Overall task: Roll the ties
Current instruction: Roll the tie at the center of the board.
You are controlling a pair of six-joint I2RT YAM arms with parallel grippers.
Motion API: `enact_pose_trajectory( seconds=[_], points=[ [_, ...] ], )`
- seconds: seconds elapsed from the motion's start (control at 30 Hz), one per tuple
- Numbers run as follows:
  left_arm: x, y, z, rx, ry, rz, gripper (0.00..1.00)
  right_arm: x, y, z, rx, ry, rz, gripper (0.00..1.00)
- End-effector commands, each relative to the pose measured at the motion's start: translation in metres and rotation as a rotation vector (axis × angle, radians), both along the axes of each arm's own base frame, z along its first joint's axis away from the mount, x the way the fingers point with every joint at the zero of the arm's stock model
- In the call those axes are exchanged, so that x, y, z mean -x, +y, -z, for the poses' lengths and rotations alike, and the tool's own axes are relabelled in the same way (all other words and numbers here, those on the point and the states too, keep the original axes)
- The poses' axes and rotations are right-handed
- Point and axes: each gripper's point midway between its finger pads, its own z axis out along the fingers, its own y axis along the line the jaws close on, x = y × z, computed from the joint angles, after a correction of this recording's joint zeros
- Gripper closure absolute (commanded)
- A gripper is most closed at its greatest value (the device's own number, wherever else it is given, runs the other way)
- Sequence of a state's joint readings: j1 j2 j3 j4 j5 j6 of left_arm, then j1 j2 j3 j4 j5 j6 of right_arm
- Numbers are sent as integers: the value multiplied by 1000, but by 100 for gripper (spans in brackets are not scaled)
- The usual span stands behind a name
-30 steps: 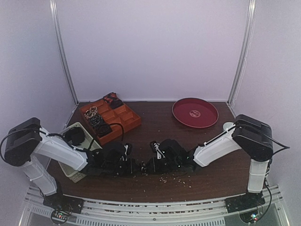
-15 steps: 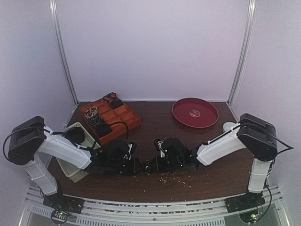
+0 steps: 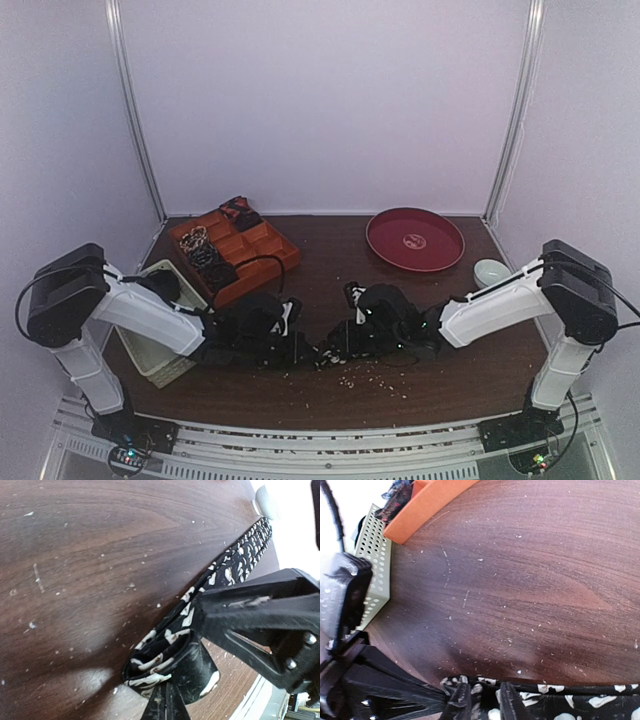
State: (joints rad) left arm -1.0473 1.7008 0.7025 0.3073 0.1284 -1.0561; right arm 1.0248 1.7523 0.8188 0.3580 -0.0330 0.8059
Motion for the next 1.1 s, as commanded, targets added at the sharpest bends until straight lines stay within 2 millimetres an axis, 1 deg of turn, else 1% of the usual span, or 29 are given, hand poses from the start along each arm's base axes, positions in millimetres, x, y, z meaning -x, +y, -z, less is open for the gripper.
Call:
enact_pose_trajectory(
  seconds=[0.0, 0.07, 0.2, 0.37, 0.53, 0.7, 0.77, 0.93, 1.07],
  points=[
    [0, -18, -11, 46, -34, 47, 96, 0, -6, -11, -14, -22, 1, 75],
    [0, -19, -8, 42, -30, 50, 96, 2, -6, -10, -17, -16, -5, 72],
    [0, -21, -4, 38, -26, 51, 96, 5, -10, 0, 16, 9, -4, 71],
    [-2, -22, 0, 29, -27, 50, 96, 9, -12, 17, 52, 42, -17, 72],
    [-1, -22, 1, 30, -20, 46, 96, 15, -13, 29, 65, 76, -32, 75],
    [-2, -11, -1, 7, -24, 9, 96, 22, -17, 43, 84, 107, -41, 75],
    [-2, -4, 0, -11, -21, -7, 94, 22, -18, 45, 88, 108, -44, 77],
    [3, 23, 9, -78, 2, -64, 91, 25, -14, 47, 80, 108, -61, 80],
    [10, 44, 17, -120, 19, -89, 92, 29, -5, 46, 70, 109, -77, 80]
  ],
)
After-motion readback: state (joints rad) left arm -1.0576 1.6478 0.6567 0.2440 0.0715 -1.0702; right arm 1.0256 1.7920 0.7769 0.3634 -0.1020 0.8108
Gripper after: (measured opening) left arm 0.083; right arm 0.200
